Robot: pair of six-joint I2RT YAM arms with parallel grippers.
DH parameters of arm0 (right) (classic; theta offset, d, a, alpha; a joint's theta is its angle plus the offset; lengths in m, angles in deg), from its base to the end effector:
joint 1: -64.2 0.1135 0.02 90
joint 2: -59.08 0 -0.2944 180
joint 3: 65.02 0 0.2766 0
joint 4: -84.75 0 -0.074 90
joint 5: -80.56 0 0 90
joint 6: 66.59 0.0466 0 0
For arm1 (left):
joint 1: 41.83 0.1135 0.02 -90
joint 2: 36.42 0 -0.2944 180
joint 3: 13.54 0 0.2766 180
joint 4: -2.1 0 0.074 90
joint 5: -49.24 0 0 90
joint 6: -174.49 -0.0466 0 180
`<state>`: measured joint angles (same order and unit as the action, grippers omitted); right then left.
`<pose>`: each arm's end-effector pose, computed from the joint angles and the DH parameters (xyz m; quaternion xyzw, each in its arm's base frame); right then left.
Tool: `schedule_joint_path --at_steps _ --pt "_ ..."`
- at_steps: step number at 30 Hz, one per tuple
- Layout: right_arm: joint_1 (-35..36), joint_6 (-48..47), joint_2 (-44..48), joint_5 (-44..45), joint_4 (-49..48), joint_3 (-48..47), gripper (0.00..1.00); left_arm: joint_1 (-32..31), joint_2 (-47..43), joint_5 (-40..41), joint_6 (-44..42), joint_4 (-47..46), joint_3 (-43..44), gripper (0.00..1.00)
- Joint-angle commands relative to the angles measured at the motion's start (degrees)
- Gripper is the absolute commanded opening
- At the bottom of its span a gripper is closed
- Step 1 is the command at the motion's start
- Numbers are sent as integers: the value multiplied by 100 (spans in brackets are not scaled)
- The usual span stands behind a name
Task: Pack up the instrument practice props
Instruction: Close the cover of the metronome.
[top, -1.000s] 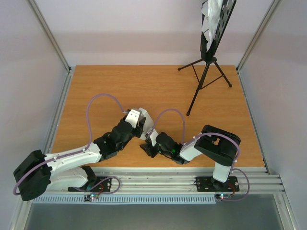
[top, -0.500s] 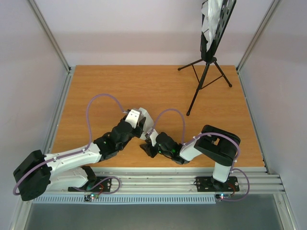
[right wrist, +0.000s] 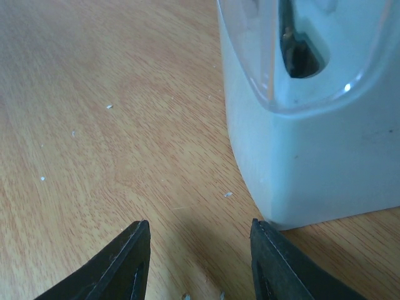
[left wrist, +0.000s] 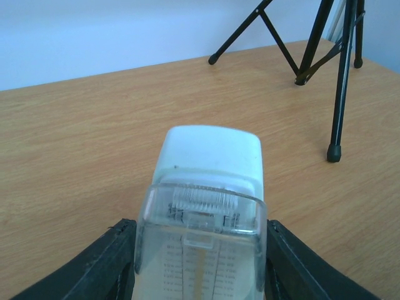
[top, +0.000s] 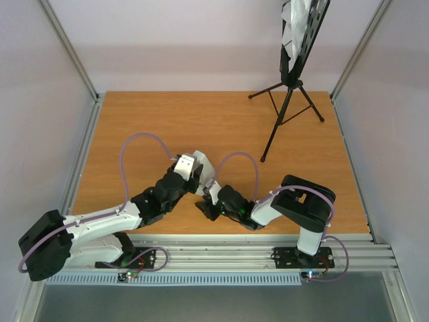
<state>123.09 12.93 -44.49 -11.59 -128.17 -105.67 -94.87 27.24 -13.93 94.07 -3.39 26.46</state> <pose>0.1635 0.2744 0.0931 -0.5005 0.7067 0.2198 0.4493 0.1687 -0.1892 0.2303 0.1652 0.7822 -0.1360 0.5851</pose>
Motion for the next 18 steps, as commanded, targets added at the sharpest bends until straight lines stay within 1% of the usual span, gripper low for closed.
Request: schedule_joint_path --at_steps 1,6,12,14,16,18 --pt "61 63 -70 110 -218 -19 46 -24 187 220 32 -700 -166 43" --pt "61 72 -84 110 -243 -3 46 -24 334 248 61 -871 -248 43" --pt "61 72 -48 119 -245 17 46 -27 330 274 105 -866 -241 43" --pt "61 72 -26 119 -245 25 46 -25 323 294 98 -860 -233 45" --pt "69 81 22 134 -245 46 46 -29 316 309 90 -820 -208 50" --pt "70 81 74 157 -249 76 48 -23 310 322 96 -809 -206 51"
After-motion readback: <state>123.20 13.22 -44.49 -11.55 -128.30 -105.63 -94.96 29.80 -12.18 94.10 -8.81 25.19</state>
